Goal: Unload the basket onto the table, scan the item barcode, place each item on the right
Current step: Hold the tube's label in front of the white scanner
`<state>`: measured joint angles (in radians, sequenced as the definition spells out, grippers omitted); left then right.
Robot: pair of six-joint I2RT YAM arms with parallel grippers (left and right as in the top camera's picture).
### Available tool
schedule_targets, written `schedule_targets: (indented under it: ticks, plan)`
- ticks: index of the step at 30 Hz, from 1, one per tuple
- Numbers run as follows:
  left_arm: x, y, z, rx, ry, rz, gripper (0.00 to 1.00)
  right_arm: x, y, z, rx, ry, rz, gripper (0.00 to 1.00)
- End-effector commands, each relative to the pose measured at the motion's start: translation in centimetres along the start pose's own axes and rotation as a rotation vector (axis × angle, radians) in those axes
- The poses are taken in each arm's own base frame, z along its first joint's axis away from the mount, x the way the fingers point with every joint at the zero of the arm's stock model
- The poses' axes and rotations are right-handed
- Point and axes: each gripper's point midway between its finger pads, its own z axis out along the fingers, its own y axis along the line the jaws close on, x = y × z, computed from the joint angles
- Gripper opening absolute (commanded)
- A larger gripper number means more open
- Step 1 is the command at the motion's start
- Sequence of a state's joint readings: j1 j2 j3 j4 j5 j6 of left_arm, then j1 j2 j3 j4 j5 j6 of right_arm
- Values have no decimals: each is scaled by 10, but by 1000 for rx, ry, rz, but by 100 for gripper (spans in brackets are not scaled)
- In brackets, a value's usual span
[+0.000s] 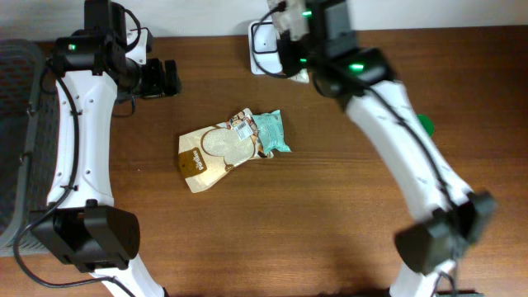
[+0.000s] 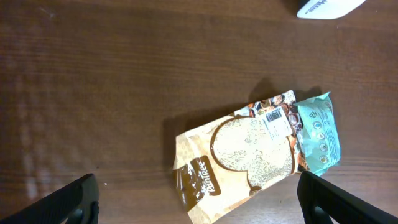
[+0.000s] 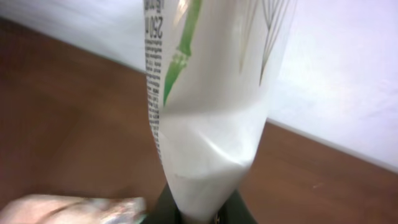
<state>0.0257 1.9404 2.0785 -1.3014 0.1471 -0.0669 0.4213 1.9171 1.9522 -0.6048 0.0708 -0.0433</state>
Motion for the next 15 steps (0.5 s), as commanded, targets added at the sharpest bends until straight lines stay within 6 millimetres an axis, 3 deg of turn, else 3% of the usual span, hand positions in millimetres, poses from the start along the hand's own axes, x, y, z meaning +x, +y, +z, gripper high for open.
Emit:
schedule_targets:
  ticks: [1,9,15]
  plan:
    - [0,0,1,9,3,16,99,6,-37,41,314,12,-223,4]
    - [0,0,1,9,3,16,99,33,-43,123,436,28,-542,4]
    - [0,0,1,9,3,16,99,48,-43,161,485,20,-721,4]
